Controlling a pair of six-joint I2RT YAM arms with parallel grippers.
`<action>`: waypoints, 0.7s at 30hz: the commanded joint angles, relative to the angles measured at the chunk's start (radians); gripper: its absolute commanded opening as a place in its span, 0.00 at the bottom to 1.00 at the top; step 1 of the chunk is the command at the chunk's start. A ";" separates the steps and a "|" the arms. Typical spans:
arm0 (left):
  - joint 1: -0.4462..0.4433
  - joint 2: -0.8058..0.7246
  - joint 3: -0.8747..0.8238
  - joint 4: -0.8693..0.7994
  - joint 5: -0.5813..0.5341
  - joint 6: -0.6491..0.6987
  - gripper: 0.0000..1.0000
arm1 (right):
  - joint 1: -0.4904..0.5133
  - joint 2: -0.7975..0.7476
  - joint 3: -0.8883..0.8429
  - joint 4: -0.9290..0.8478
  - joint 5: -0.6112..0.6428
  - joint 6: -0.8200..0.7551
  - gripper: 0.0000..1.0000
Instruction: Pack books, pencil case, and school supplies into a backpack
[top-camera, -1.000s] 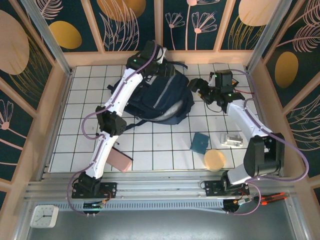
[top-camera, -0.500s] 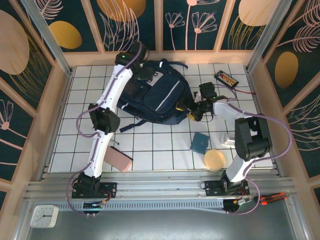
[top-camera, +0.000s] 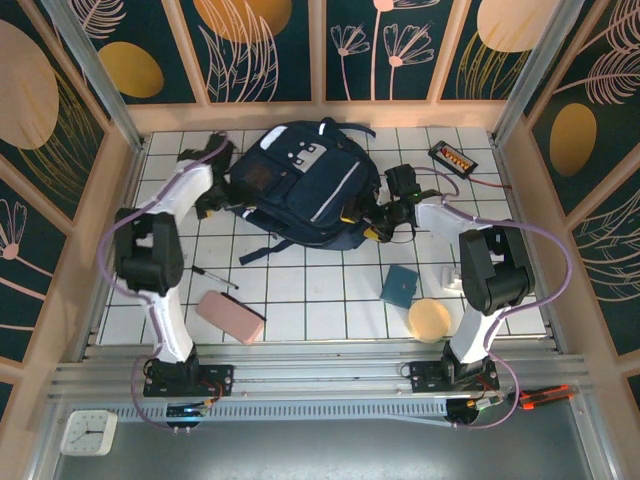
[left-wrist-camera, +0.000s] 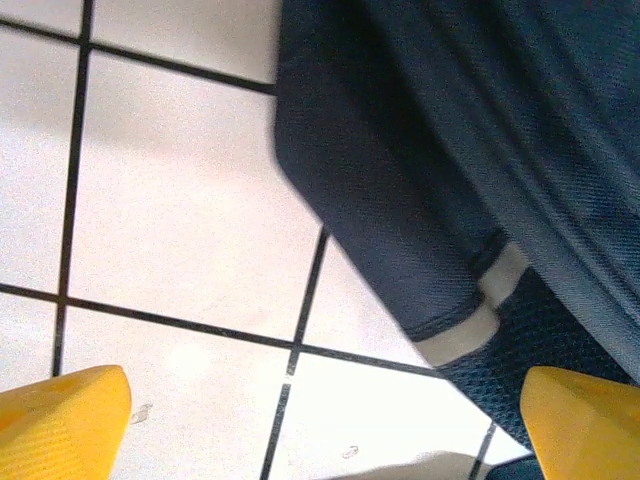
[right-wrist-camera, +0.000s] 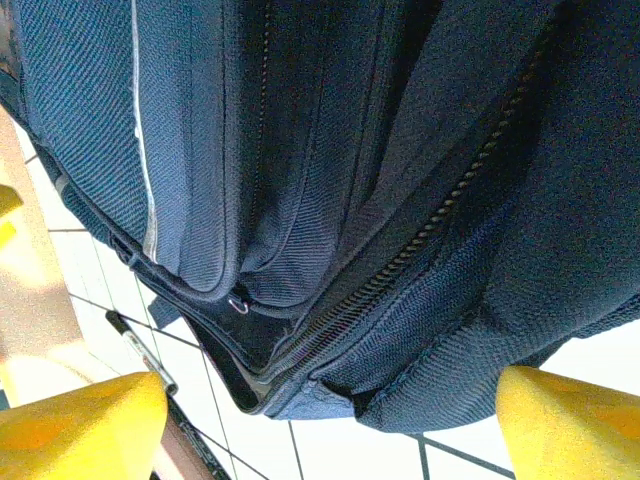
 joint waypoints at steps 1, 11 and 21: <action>0.044 -0.059 -0.127 0.414 0.268 -0.144 0.99 | 0.019 0.017 -0.003 0.020 0.009 0.006 0.86; 0.064 0.010 -0.341 0.800 0.450 -0.371 0.90 | 0.019 -0.007 0.014 -0.029 0.063 -0.011 0.86; 0.057 0.080 -0.411 0.922 0.510 -0.437 0.68 | 0.017 -0.030 0.016 -0.058 0.092 -0.024 0.86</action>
